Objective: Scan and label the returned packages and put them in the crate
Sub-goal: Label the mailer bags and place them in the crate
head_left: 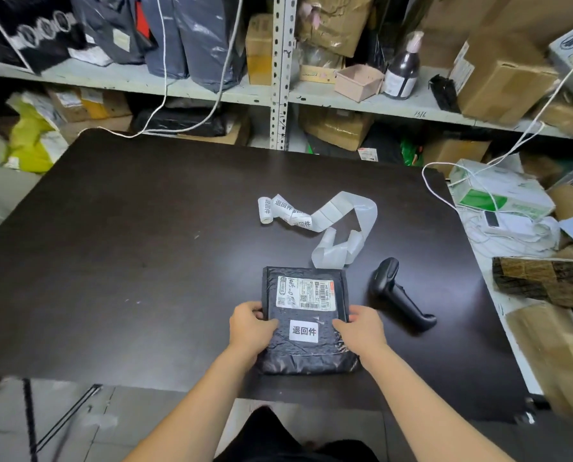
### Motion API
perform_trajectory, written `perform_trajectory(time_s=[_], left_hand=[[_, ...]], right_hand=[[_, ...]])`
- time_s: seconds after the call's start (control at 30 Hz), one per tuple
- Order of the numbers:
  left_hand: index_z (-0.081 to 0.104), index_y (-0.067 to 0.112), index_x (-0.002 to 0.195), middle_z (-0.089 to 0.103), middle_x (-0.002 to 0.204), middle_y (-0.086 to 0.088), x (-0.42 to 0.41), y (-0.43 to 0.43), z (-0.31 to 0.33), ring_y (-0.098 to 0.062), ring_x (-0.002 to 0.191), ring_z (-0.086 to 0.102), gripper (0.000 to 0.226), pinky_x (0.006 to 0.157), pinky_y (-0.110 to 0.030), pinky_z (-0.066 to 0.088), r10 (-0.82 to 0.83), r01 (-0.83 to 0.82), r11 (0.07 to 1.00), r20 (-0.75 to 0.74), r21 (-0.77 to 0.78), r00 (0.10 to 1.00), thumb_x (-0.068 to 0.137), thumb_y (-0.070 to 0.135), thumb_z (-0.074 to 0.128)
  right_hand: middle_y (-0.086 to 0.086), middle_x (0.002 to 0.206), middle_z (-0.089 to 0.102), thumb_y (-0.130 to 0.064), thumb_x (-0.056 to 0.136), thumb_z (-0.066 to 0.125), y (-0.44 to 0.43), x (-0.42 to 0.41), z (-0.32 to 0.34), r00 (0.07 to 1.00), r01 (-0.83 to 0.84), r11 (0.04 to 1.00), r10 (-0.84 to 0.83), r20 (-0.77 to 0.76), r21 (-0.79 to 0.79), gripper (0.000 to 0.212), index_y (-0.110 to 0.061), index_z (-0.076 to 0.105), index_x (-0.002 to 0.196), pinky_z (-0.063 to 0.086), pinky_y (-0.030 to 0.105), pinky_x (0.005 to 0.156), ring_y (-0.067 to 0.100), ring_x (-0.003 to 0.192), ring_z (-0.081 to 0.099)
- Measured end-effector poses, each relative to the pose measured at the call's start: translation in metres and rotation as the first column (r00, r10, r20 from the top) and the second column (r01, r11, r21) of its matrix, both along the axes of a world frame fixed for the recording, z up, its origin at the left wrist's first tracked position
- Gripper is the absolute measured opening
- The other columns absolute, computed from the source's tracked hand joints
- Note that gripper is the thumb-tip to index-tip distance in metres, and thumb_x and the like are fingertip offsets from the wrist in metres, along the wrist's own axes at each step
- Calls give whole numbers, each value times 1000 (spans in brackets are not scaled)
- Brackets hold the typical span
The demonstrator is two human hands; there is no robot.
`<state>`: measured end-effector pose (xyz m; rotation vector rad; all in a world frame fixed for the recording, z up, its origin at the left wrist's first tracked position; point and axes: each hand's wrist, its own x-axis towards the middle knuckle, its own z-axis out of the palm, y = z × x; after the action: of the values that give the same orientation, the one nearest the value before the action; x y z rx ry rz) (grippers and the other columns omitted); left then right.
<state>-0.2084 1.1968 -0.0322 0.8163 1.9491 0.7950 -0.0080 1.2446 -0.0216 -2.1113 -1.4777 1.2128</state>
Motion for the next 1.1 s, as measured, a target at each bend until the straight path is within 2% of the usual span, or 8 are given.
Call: perform_trajectory(time_s=[0.1, 0.17, 0.27, 0.47, 0.67, 0.8, 0.97, 1.1], left_hand=[[72, 10, 105, 73, 91, -12, -5, -28, 1, -23, 74, 66, 31, 75, -34, 56, 49, -49, 998, 4, 42, 999, 75, 3, 78], [65, 8, 115, 68, 95, -13, -6, -54, 7, -16, 69, 60, 41, 62, -20, 53, 153, -160, 984, 95, 77, 984, 77, 0, 79], [59, 16, 118, 59, 92, -3, -9, -112, 23, -8, 67, 53, 47, 54, -8, 44, 314, -331, 937, 152, 106, 937, 78, -2, 79], [56, 22, 128, 59, 114, -11, -18, -253, 63, -14, 86, 52, 60, 78, -20, 48, 596, -610, 772, 128, 179, 793, 78, -2, 78], [51, 32, 135, 59, 109, 0, -38, -396, 75, -13, 86, 58, 65, 64, -10, 48, 791, -792, 580, 103, 191, 603, 82, 1, 75], [56, 33, 124, 67, 109, 2, -50, -483, 64, -14, 98, 67, 61, 87, -32, 58, 883, -908, 372, 226, 193, 411, 82, -8, 72], [67, 17, 119, 76, 97, 9, -79, -592, 36, -6, 88, 73, 49, 67, -17, 55, 921, -973, 136, 338, 185, 193, 80, -13, 71], [68, 12, 121, 74, 90, 13, -110, -669, 10, -1, 79, 71, 49, 63, -12, 53, 937, -983, 81, 323, 166, 131, 79, -15, 71]], right_hand=[[-10, 81, 72, -6, 87, 72, -14, -4, 3, 993, -63, 998, 64, -97, 14, 20, -25, 74, 92, 58, 42, 85, 16, 83, 70], [-8, 81, 73, -6, 86, 72, -23, -11, 4, 983, -108, 993, 114, -146, 47, 25, -30, 67, 82, 58, 41, 82, 14, 80, 69], [-6, 89, 72, -11, 86, 75, -44, -29, 4, 945, -234, 968, 248, -215, 88, 18, -23, 66, 98, 56, 38, 80, 11, 81, 67], [-7, 99, 71, -17, 85, 77, -129, -96, 14, 762, -537, 835, 541, -355, 121, 36, -17, 65, 119, 57, 40, 84, 14, 89, 69], [-8, 93, 71, -9, 84, 77, -239, -170, 28, 535, -777, 622, 733, -420, 98, 38, -17, 60, 117, 59, 45, 86, 15, 82, 72], [1, 94, 71, -2, 80, 80, -316, -218, 31, 379, -870, 471, 828, -414, 145, 39, -12, 61, 113, 55, 36, 87, 15, 83, 69], [0, 86, 71, 2, 78, 81, -414, -284, 22, 207, -945, 279, 914, -348, 170, 33, -11, 63, 104, 50, 12, 59, 0, 61, 66], [3, 89, 71, 2, 80, 78, -490, -329, 7, 127, -979, 169, 946, -298, 117, 33, -13, 64, 107, 50, 25, 64, 12, 71, 66]])
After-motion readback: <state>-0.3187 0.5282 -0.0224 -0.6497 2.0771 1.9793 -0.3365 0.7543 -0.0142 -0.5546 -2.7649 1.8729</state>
